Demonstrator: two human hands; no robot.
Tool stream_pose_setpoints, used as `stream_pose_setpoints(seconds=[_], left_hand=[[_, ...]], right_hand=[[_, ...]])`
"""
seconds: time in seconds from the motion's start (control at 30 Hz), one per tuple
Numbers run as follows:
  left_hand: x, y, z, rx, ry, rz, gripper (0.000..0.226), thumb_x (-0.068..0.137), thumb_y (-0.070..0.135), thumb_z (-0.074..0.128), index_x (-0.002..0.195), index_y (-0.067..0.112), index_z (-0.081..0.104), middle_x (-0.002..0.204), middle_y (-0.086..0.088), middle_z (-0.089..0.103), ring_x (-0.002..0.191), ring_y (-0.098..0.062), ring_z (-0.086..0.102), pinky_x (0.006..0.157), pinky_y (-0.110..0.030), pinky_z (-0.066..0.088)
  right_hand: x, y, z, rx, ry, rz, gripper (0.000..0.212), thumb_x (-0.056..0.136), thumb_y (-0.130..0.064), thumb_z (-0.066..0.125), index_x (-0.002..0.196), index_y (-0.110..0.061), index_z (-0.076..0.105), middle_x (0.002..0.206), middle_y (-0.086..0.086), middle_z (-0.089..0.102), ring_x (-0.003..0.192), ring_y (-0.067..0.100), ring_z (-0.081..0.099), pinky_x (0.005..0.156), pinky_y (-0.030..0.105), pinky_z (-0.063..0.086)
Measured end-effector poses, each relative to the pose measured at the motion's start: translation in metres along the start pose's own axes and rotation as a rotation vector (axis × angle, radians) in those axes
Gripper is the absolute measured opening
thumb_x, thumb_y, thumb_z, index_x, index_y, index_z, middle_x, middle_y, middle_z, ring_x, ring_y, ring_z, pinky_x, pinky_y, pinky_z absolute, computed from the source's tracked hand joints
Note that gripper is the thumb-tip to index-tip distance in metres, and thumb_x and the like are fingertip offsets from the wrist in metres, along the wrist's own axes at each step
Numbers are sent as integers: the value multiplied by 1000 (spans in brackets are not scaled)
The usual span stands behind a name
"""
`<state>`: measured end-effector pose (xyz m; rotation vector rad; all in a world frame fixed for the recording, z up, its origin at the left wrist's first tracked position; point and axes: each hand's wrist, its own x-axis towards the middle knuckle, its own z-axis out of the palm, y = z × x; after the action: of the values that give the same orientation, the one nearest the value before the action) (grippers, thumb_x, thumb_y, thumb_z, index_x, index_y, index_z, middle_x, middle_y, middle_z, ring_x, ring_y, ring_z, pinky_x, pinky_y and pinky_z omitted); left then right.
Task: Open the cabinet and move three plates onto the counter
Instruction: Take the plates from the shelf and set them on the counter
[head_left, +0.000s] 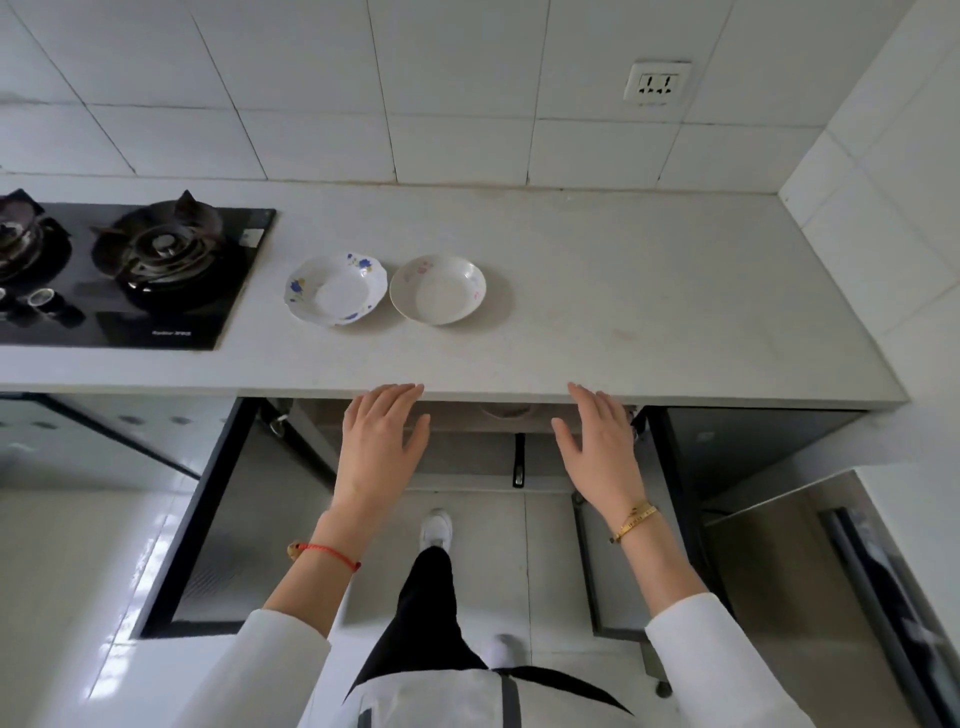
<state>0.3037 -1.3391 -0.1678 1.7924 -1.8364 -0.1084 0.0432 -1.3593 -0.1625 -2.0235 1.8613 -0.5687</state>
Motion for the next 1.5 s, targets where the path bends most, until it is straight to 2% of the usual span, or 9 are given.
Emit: stream_pose_setpoints(seconds=[0.13,0.33,0.53,0.9,1.13,1.37,1.5], left_hand=[[-27,11,-6,-15,-24,-42,35,91,21,63,125,15,63,124,0,65,120,-22,56,106,-39,38],[-45,11,-2,-27,-88,-83,36,92,19,60,127,13,61,128,0,63,123,-21,54,104,-39,39],[-47,-14,40,-5,-116,-74,33,92,19,62,124,13,63,123,-1,66,117,-23,58,99,-41,45],[-23,-82,213,10,-136,-42,32,93,20,59,124,11,63,122,-4,67,116,-25,58,97,-40,45],[0,-148,331,70,-121,16,31,91,20,59,120,11,63,120,-7,67,107,-30,59,90,-42,47],[2,-198,429,75,-58,72,33,91,21,55,123,13,61,122,-7,65,110,-31,57,91,-44,48],[1,-207,463,33,-25,102,34,91,20,57,123,11,62,121,-9,65,110,-32,58,90,-48,49]], right_hand=[[-24,8,-2,16,11,-19,47,98,-29,50,139,-9,45,135,9,54,134,28,40,114,41,33],[-37,15,14,28,-48,-1,48,98,-30,48,141,-11,42,136,8,54,133,24,41,109,37,34],[-27,34,55,35,-58,4,45,99,-31,48,138,-9,45,133,9,57,131,26,42,109,40,38],[42,112,207,17,-56,8,43,99,-30,47,136,-9,47,129,10,59,127,29,44,104,41,40],[89,183,314,-29,14,22,42,97,-29,50,133,-7,51,129,13,59,122,32,49,99,41,41],[113,243,397,-20,119,-17,43,98,-29,49,135,-7,48,133,13,56,128,32,45,105,44,39],[121,269,423,0,171,-39,44,98,-29,48,136,-7,47,137,12,54,131,31,43,110,43,36]])
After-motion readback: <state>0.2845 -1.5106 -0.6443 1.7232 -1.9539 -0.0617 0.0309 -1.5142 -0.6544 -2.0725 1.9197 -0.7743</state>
